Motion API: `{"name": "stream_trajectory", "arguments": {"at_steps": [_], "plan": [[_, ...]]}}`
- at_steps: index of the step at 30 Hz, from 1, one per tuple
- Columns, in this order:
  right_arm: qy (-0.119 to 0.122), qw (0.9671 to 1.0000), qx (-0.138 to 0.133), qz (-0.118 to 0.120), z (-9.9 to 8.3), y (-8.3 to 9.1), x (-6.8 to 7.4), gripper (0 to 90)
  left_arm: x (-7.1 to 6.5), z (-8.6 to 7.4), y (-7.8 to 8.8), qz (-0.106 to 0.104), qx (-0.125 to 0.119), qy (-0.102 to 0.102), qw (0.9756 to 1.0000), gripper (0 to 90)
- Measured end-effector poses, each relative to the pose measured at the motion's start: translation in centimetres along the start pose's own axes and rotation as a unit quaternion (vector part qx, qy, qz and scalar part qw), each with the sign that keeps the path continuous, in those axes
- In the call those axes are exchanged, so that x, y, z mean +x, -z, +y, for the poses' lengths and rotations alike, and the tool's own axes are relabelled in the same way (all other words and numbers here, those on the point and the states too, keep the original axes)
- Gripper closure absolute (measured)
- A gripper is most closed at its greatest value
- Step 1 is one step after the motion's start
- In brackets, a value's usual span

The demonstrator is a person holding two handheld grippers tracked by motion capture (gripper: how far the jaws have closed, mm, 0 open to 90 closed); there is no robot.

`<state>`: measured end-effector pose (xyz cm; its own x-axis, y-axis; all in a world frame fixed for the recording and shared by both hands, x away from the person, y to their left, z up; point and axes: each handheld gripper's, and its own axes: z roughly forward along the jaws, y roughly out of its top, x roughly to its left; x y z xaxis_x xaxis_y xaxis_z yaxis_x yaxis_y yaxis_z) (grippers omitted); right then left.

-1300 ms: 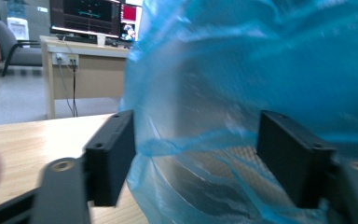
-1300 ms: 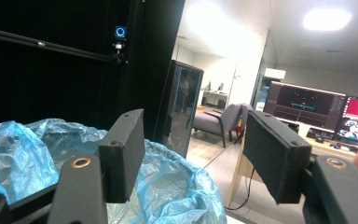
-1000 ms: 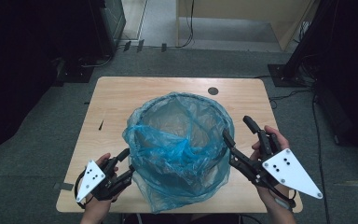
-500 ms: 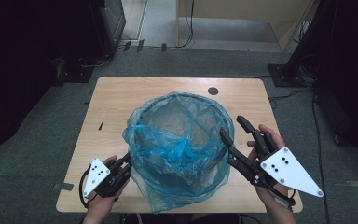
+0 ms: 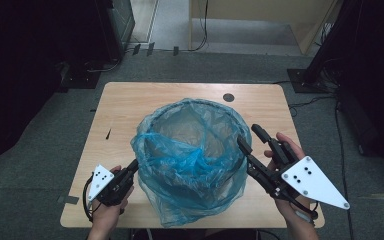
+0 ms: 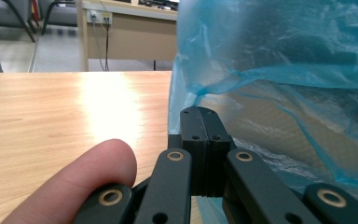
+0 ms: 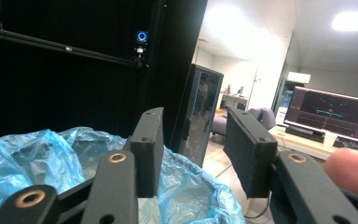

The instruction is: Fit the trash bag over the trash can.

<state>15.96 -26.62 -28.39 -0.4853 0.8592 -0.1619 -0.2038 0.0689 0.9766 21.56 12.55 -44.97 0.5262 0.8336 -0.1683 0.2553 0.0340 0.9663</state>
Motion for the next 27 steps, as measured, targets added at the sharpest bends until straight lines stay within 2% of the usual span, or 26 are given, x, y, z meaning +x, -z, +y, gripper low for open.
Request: {"name": "stream_trajectory", "arguments": {"at_steps": [4, 5, 12, 13, 15, 17, 18, 19, 21, 22, 24, 27], "plan": [[0.0, 1.0, 0.0, 0.003, 0.0, 0.0, 0.0, 60.1, 0.6, -0.2, 0.0, 0.011, 0.004, 0.004, 0.9999, 90.0], [-0.001, 1.0, 0.0, 0.003, 0.1, 0.0, 0.0, 60.1, 1.0, -0.4, 0.0, 0.017, 0.007, 0.011, 0.9998, 90.0], [-0.001, 1.0, -0.001, 0.005, 0.2, 0.0, 0.1, 60.2, 1.6, -0.8, -0.1, 0.022, 0.011, 0.019, 0.9995, 90.0], [0.001, 1.0, -0.001, 0.006, 0.2, 0.0, 0.1, 60.5, 1.7, -0.8, 0.0, 0.01, 0.009, 0.017, 0.9998, 85.2], [0.001, 1.0, 0.0, 0.008, 0.2, -0.1, 0.1, 61.9, 1.8, -0.8, 0.1, -0.008, 0.007, 0.01, 0.9999, 69.8], [0.001, 0.9999, 0.0, 0.01, 0.2, -0.1, 0.1, 62.9, 1.9, -0.8, 0.1, -0.012, 0.007, 0.004, 0.9999, 56.8], [0.001, 0.9999, 0.0, 0.012, 0.3, -0.1, 0.0, 63.8, 2.0, -0.8, 0.2, -0.016, 0.005, 0.001, 0.9999, 56.8], [0.001, 0.9999, 0.001, 0.016, 0.3, -0.1, 0.0, 65.9, 2.2, -0.9, 0.3, -0.022, 0.004, 0.001, 0.9997, 45.9], [0.003, 0.9998, 0.002, 0.017, 0.4, -0.1, 0.0, 68.2, 2.7, -1.0, 0.4, -0.021, 0.008, 0.004, 0.9997, 35.5], [0.003, 0.9998, 0.002, 0.017, 0.4, -0.1, 0.0, 68.2, 2.9, -1.0, 0.5, -0.021, 0.011, 0.006, 0.9997, 35.5], [0.003, 0.9998, 0.003, 0.019, 0.4, 0.0, -0.1, 72.7, 3.7, -1.2, 0.7, -0.02, 0.017, 0.013, 0.9996, 22.5], [0.002, 0.9999, 0.002, 0.017, 0.5, 0.0, -0.1, 77.2, 4.4, -1.2, 1.0, -0.015, 0.011, 0.019, 0.9996, 17.4]]}}
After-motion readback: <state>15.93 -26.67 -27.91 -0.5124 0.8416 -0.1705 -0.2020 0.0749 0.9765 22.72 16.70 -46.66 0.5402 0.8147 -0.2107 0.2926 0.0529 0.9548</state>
